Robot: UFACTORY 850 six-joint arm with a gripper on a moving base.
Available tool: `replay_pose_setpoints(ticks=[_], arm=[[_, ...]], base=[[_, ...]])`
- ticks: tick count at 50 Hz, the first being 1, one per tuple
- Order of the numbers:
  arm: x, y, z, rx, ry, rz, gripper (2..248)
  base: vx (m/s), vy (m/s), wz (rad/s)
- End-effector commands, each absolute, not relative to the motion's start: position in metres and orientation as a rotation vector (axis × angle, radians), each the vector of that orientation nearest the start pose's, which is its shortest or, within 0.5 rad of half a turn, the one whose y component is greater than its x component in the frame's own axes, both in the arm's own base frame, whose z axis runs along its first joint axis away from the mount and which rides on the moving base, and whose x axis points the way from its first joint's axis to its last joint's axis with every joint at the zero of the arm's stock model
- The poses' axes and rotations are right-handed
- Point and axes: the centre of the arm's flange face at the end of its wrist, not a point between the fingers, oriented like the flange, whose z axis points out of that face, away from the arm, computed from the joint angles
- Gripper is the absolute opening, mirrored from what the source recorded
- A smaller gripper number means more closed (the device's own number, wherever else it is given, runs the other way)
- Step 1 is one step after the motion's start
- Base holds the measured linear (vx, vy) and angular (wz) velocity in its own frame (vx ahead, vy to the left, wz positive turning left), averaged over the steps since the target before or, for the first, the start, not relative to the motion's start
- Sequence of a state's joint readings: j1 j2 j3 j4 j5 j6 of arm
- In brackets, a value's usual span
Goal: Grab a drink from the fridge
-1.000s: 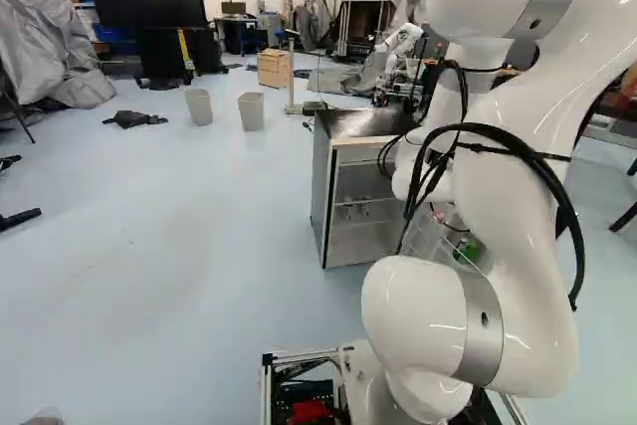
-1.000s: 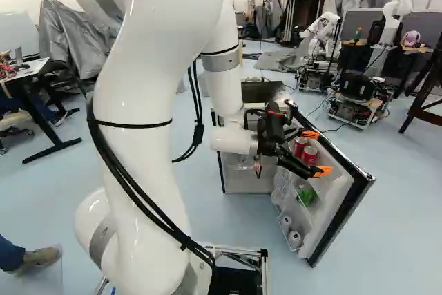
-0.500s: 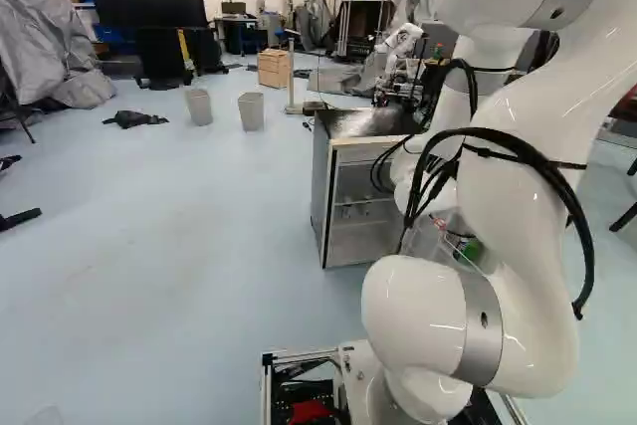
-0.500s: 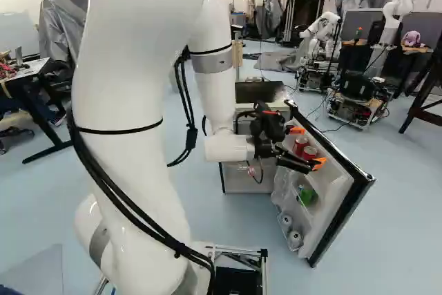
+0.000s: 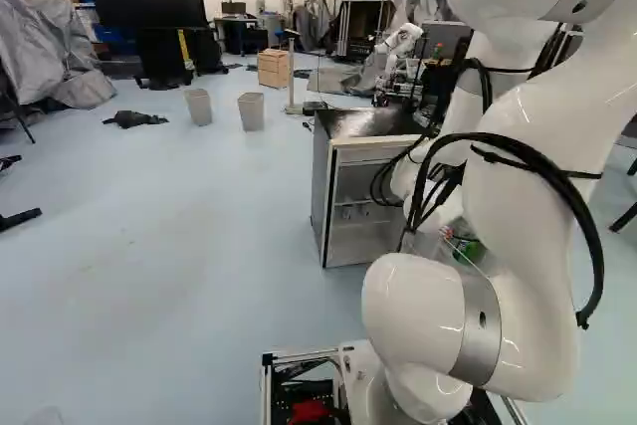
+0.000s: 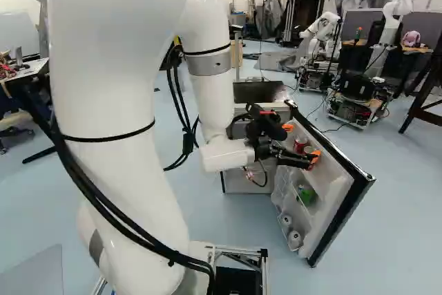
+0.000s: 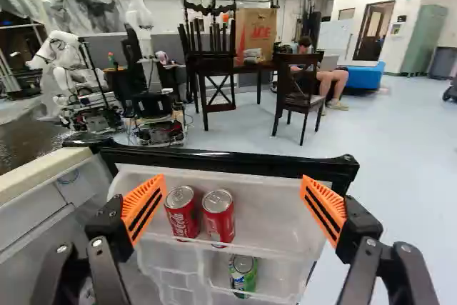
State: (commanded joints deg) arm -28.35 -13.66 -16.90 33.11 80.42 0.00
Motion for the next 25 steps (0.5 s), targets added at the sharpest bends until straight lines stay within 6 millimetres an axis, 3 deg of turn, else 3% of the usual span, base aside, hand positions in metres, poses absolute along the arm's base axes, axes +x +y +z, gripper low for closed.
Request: replay_pose_setpoints(ticks=[25], arm=[[0.269, -0.204, 0.305, 1.841, -0.873, 1.585, 247]], base=[[0.000, 0.000, 0.000]])
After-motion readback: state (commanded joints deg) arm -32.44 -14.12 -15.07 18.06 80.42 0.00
